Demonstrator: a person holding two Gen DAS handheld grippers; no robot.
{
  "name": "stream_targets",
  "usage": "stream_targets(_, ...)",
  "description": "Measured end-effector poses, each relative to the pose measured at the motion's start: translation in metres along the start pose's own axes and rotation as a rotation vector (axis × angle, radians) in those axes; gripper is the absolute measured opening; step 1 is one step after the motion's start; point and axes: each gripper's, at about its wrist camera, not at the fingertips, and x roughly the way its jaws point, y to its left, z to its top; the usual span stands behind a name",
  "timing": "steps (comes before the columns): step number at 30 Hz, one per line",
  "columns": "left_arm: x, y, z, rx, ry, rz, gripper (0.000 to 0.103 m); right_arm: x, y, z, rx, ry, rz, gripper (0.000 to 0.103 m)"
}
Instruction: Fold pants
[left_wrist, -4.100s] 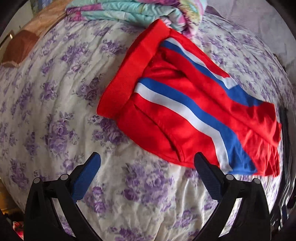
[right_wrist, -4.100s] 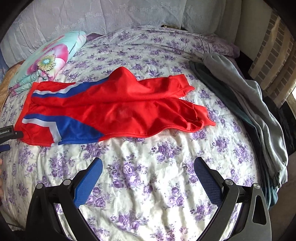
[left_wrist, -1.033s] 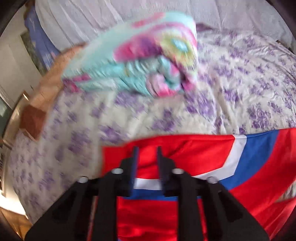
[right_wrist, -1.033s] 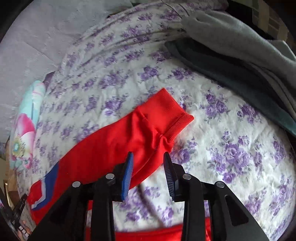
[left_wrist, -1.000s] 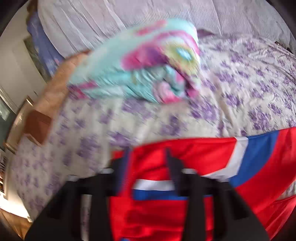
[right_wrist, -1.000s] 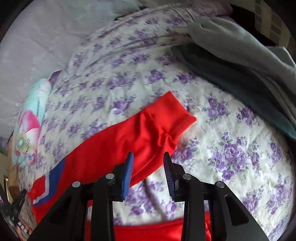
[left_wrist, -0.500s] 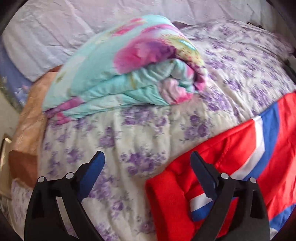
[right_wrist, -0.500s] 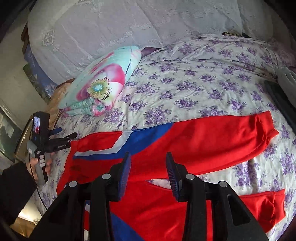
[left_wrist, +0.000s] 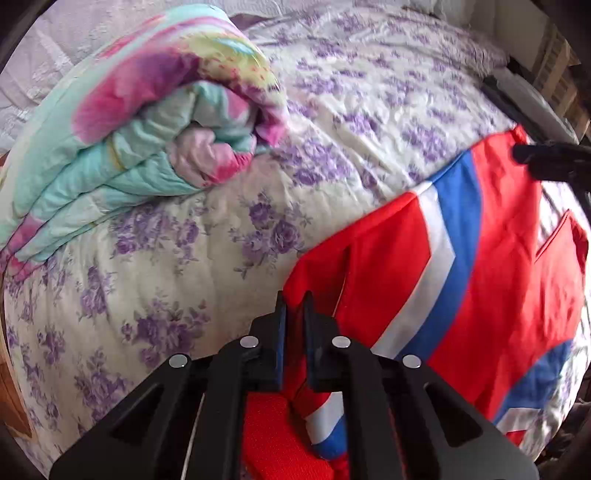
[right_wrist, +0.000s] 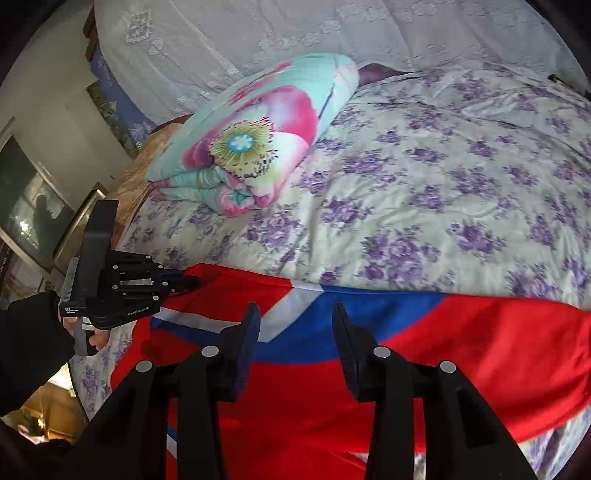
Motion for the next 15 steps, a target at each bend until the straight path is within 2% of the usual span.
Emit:
stream_targets(3,-0.018,-0.003,-0.001,-0.025,-0.046,-0.03,0.007,0.025,0.011,0.013,-0.09,0.067,-0.002,0.049)
stream_targets(6,-0.025,0.001,0.003,-0.027,-0.062,-0.041,0.007,0.044,0.019,0.02,-0.182,0.116,-0.015,0.05)
stream_targets(9,-0.029,0.0,0.003,-0.033,-0.075,-0.049,0.007,0.058,0.023,0.027,-0.254,0.158,-0.001,0.055)
stream_targets(13,-0.038,0.006,-0.002,-0.048,-0.085,-0.059,0.007,0.085,0.014,0.027,-0.286,0.221,-0.021,0.058)
stream_targets(15,-0.04,0.004,-0.004,-0.045,-0.088,-0.065,0.007,0.094,0.006,0.023,-0.271,0.228,-0.025,0.063)
